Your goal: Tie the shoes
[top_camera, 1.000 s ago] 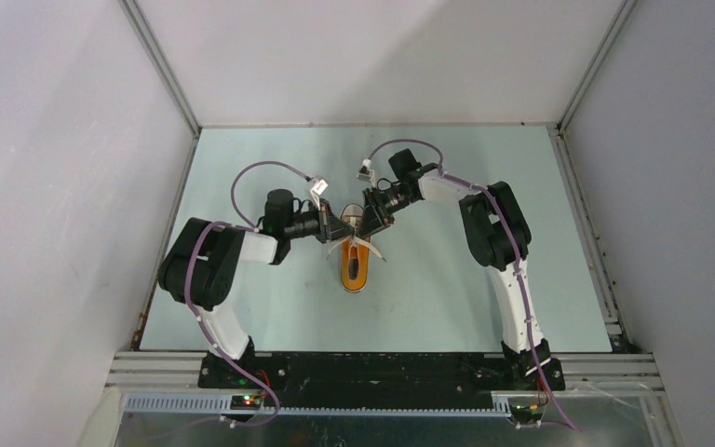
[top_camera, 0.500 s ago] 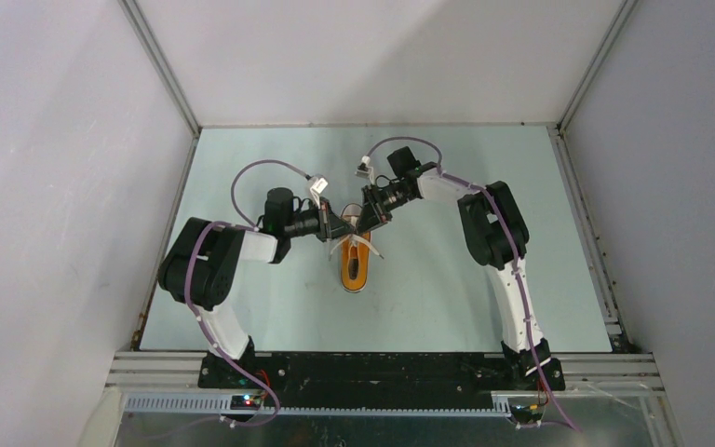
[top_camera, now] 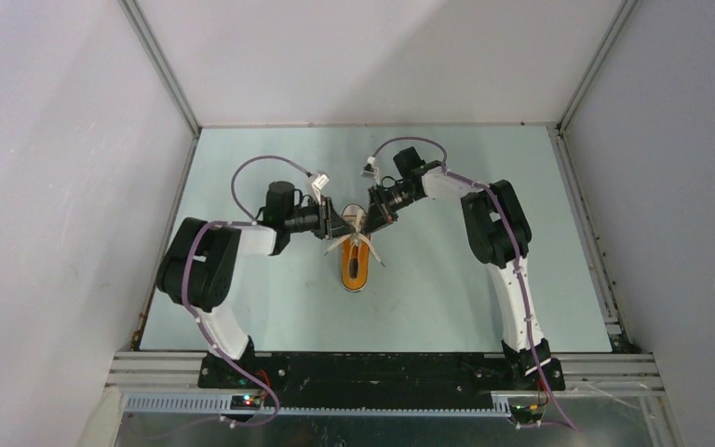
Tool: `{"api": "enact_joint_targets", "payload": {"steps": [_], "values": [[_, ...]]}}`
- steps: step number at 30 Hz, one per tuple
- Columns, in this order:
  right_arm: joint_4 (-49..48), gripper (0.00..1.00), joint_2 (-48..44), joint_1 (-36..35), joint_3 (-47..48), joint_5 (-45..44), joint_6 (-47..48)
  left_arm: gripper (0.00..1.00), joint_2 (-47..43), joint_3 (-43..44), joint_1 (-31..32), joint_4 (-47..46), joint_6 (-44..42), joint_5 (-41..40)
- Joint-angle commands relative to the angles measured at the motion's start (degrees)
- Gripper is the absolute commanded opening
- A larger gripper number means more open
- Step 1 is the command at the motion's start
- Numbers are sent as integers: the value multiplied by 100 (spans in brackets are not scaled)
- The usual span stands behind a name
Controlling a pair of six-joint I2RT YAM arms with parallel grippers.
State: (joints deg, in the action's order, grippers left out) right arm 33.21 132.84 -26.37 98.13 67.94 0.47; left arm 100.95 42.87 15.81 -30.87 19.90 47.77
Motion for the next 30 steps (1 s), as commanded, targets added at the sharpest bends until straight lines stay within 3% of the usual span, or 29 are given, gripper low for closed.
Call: {"api": "enact_joint_targets", "payload": {"steps": [1,8,14,17,20,23,27,30], "values": [[248,0,-371,119,-7,-235,343,37,-554,291,-111,1071,-625,83],[268,0,-352,98,252,-417,357,48,-838,712,-93,1744,-880,-84],[184,0,-200,107,574,-397,235,54,-292,1541,99,2044,-1017,-156],[171,0,-155,81,611,-388,194,62,1,1813,180,2068,-978,17],[203,0,-153,42,599,-372,215,62,218,2001,248,2025,-924,33],[203,0,-168,23,577,-382,229,57,307,2125,271,2138,-956,-152],[187,0,-163,18,568,-424,202,44,315,2190,264,2349,-1043,-79],[152,0,-118,51,575,-502,130,24,240,2119,201,2425,-1058,61]]}}
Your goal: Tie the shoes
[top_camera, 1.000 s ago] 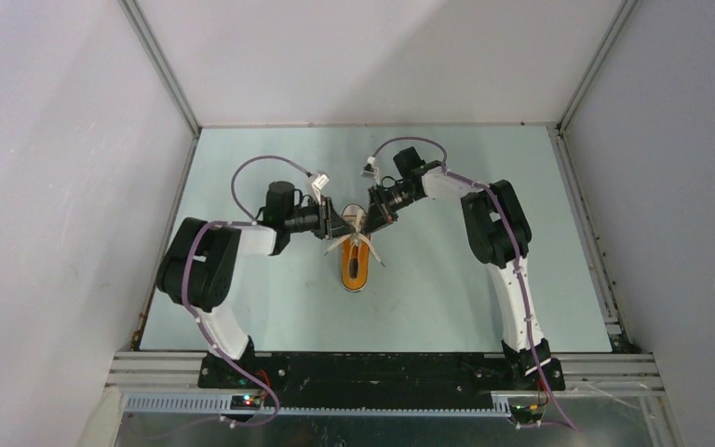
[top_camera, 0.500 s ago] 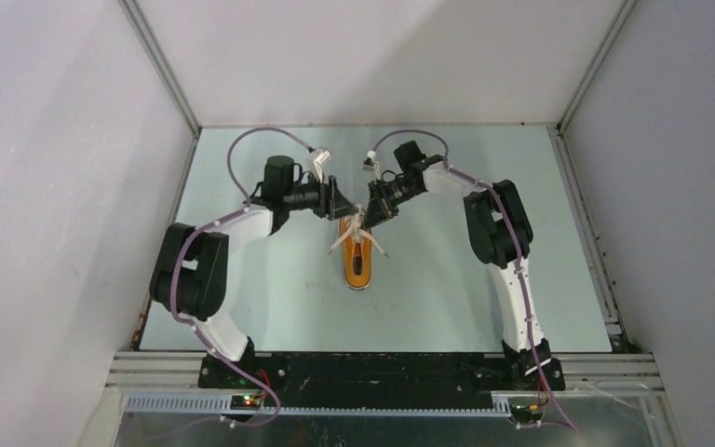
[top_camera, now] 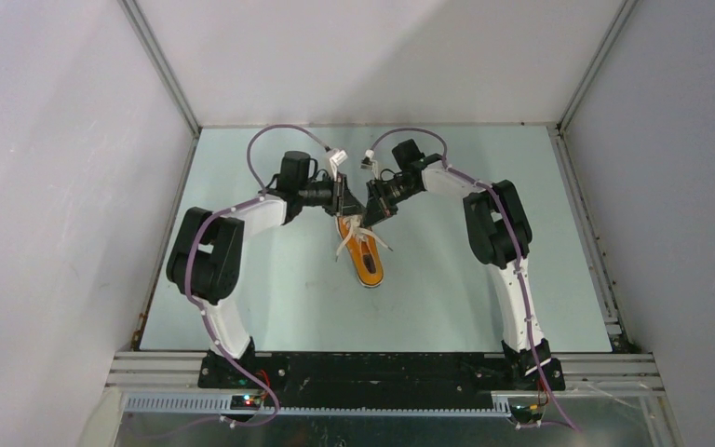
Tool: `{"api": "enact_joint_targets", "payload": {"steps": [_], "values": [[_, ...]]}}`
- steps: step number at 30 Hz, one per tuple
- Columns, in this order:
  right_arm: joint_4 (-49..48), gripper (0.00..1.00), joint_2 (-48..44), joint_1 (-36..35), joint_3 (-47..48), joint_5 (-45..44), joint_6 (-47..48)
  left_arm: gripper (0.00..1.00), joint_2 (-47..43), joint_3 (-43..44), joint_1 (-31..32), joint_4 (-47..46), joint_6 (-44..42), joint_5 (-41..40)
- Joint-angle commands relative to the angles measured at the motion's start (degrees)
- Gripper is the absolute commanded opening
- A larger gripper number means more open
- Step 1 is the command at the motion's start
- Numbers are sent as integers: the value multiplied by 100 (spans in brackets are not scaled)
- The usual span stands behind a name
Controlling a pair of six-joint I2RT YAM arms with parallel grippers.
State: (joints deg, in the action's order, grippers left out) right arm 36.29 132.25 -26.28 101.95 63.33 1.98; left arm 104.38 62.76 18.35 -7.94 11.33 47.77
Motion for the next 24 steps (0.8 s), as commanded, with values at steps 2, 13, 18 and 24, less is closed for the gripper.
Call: {"api": "enact_joint_targets", "payload": {"steps": [2,13,18,24], "values": [[-209,0,-44,106,181,-81,-109,12,-205,45,-98,192,-242,124],[-232,0,-178,409,-79,63,-255,0,-558,-129,-165,1269,-1019,101],[-212,0,-181,431,-117,-165,-363,0,-537,-122,-165,1322,-1004,97],[-85,0,-191,374,-200,-298,-496,0,-325,-175,-36,947,-668,135]]}}
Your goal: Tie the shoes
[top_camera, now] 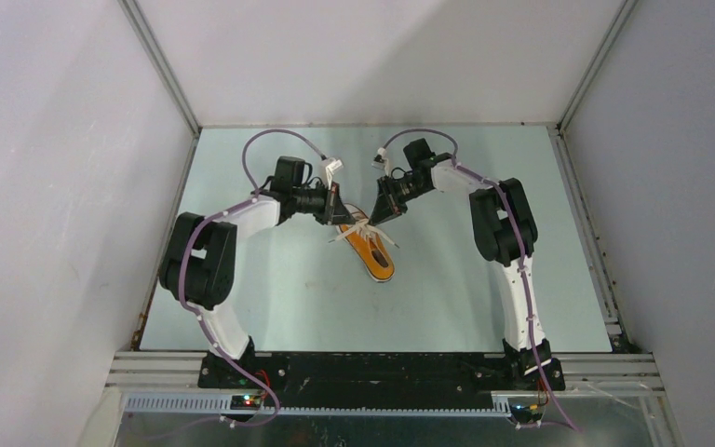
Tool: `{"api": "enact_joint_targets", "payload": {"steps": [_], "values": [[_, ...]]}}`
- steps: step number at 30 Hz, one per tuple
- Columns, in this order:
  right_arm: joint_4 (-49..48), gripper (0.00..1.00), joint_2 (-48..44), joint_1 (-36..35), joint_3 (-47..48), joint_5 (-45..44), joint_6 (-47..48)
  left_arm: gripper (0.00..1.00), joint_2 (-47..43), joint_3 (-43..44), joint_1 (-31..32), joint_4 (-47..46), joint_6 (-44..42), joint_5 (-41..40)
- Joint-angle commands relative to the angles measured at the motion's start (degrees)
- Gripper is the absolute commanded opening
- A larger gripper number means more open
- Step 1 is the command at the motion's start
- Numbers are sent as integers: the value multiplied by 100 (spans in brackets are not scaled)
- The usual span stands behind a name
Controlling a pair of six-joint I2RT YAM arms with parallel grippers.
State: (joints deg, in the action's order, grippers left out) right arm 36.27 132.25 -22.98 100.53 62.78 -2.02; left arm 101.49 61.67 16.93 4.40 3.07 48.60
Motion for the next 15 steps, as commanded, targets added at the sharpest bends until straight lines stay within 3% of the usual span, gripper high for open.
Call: {"api": "enact_joint_targets", "payload": {"steps": [1,5,15], "values": [[-157,0,-204,41,-112,-228,-153,0,9,-71,129,-430,370,70],[-344,8,-419,55,-545,-17,-321,0,223,-114,259,-1082,812,66],[-396,31,-903,418,-1092,-68,-313,0,365,-225,329,-1099,788,73]]}}
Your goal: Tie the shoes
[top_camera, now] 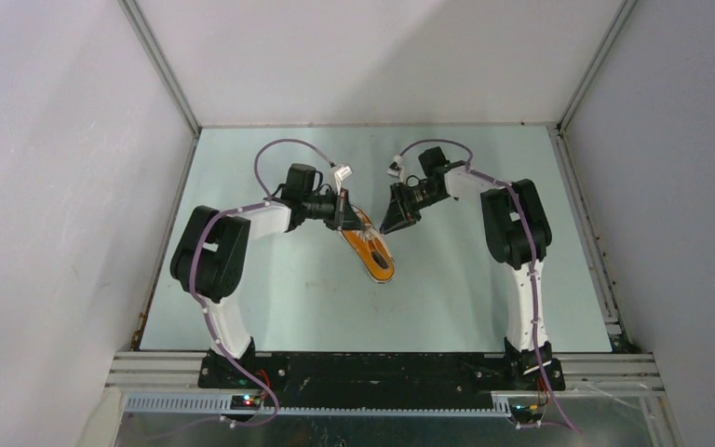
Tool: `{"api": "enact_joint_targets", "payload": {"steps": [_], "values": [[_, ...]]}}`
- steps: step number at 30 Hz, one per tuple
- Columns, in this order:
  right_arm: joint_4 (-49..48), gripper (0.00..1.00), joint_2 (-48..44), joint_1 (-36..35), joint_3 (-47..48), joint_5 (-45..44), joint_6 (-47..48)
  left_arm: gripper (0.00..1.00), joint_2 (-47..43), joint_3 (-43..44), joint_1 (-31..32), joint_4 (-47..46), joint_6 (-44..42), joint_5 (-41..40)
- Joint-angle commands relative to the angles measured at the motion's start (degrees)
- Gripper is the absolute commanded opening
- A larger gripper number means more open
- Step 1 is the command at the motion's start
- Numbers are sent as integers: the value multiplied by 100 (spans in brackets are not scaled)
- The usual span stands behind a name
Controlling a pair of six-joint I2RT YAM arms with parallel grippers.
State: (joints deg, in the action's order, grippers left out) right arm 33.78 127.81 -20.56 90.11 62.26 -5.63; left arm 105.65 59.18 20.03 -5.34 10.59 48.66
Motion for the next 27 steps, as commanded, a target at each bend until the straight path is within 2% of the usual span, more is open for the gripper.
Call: {"api": "enact_joint_targets", "payload": {"steps": [1,4,7,9,13,18,23,27], "values": [[-105,32,-463,219,-61,-27,113,0,-65,26,23,-111,21,52],[29,32,-466,231,-135,-226,402,0,-126,17,34,3,-64,37],[346,25,-464,99,-218,-633,719,0,-186,8,38,159,-204,31],[579,19,-470,-25,-283,-625,1026,0,-221,-11,43,221,-269,36],[1068,13,-541,-377,-418,-490,1626,0,-317,-99,47,271,-333,38],[1449,17,-694,-730,-311,-319,2182,0,-448,-166,37,677,-713,17],[1406,20,-775,-448,-175,-358,2119,0,-536,-109,38,1176,-1322,-107],[1427,22,-733,-242,8,-474,2291,0,-557,-33,41,1319,-1378,-140]]}}
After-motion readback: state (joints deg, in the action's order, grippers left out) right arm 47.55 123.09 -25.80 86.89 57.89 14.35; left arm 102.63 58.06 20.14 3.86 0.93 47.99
